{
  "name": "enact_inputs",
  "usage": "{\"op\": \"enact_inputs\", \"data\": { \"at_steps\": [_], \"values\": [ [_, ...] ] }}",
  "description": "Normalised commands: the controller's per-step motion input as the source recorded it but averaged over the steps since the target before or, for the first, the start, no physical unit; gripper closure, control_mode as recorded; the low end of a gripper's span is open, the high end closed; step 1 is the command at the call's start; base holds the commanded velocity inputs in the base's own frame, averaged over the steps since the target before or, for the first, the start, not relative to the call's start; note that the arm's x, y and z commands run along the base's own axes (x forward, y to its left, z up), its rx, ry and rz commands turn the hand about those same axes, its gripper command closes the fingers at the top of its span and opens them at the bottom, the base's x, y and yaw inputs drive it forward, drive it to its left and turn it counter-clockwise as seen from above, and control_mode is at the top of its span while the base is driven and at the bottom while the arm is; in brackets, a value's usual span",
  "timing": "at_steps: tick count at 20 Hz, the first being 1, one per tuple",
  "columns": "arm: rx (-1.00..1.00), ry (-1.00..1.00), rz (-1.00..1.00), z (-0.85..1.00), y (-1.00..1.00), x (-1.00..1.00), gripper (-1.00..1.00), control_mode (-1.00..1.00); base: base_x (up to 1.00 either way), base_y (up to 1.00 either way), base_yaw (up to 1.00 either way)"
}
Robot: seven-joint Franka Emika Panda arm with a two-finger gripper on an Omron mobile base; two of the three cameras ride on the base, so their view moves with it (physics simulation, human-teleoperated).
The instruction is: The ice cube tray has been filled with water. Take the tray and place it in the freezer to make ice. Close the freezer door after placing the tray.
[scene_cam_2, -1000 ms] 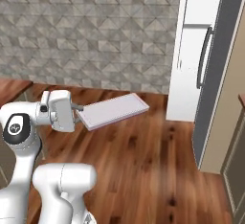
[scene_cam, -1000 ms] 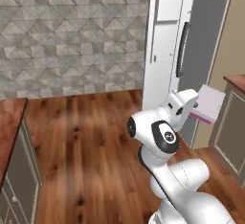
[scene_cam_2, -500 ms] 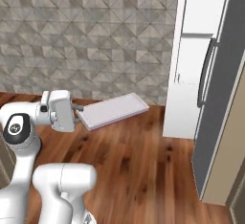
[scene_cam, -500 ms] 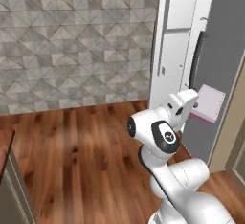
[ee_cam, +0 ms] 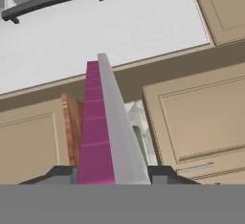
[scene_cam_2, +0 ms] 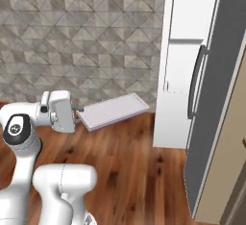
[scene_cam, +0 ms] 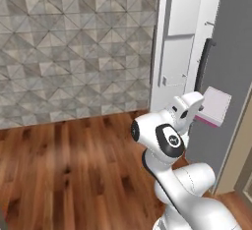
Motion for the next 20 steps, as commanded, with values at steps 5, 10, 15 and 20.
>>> {"op": "enact_inputs", "data": {
  "at_steps": [5, 10, 15, 20],
  "values": [
    [0.00, 0.00, 0.00, 0.00, 0.00, 0.00, 1.00, 1.00, 0.58, -0.26, -0.09],
    [0.00, 0.00, 0.00, 0.00, 0.00, 0.00, 1.00, 1.00, 0.73, -0.14, -0.07],
    [0.00, 0.00, 0.00, 0.00, 0.00, 0.00, 1.00, 1.00, 0.67, -0.22, -0.08],
    [0.00, 0.00, 0.00, 0.00, 0.00, 0.00, 1.00, 1.00, 0.55, -0.38, -0.09]
  ]
}}
